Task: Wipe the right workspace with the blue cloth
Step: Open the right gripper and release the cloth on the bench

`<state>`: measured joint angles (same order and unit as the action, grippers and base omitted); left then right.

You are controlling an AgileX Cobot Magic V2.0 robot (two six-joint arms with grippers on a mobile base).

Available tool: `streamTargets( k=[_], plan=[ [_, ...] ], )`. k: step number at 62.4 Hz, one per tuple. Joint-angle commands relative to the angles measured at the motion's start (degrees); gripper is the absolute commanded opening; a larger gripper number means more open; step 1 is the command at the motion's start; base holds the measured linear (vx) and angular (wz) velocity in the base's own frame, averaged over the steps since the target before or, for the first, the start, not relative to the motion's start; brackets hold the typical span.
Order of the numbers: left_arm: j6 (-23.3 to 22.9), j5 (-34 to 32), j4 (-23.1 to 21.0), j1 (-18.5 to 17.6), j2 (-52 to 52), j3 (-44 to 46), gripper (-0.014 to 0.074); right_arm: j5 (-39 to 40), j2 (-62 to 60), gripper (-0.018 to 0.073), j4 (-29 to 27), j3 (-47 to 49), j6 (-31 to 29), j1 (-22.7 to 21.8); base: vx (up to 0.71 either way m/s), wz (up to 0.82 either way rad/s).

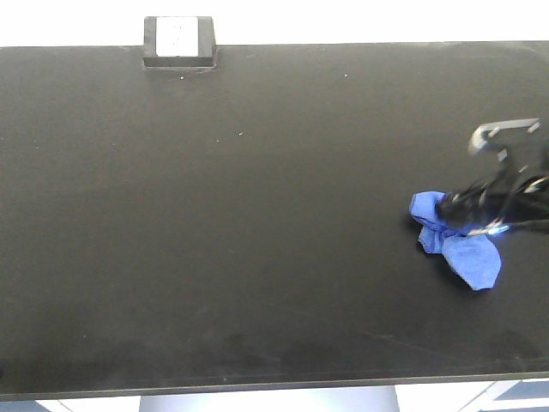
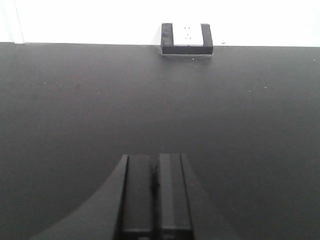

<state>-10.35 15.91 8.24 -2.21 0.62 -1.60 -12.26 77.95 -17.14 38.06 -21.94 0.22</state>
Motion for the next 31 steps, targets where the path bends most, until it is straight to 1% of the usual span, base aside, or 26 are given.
streamTargets(
  k=[1,9,14,18,21,22,25,26,31],
  plan=[
    [-0.49,-4.52,0.05,-0.41,0.92,-1.74,-0.0006,-1.18,-9.23,0.0615,-1.09,1.29,-0.13,0.03,0.0,0.0],
    [-0.49,-4.52,0.05,-0.41,0.92,-1.74,-0.0006,-9.18,-21.62,0.0528,-0.65,1.22,-0.17,0.03,0.0,0.0],
    [-0.49,-4.52,0.05,-0.41,0.92,-1.74,-0.0006,-16.31,-30.07,0.0447,-0.64,1.15,-0.09,-0.08,0.0,0.0],
    [-0.49,-4.52,0.05,-0.41,0.92,-1.74,-0.0006,-21.47,-36.27,0.035,-0.69,0.77,0.32,-0.06,0.0,0.0],
    [-0.49,-4.52,0.05,-0.41,0.92,-1.74,-0.0006,-23.15,-41.48,0.0282,-0.9,0.07,1.14,-0.06,0.0,0.0],
    [-0.49,-4.52,0.05,-0.41,0.92,-1.74,-0.0006,-23.8,-42.95,0.0246,-0.96,-0.23,1.46,-0.06,0.0,0.0],
    [-0.49,-4.52,0.05,-0.41,0.92,-1.74,-0.0006,-24.3,-48.14,0.0169,-1.08,-1.65,1.74,-0.06,0.0,0.0],
    [-0.49,-4.52,0.05,-0.41,0.92,-1.74,-0.0006,-24.3,-49.58,0.0131,-1.21,-1.89,1.74,-0.06,0.0,0.0],
    [-0.49,-4.52,0.05,-0.41,0.92,-1.74,-0.0006,-21.86,-57.19,-0.0016,-1.27,-5.99,1.74,-0.06,0.0,0.0]
  ],
)
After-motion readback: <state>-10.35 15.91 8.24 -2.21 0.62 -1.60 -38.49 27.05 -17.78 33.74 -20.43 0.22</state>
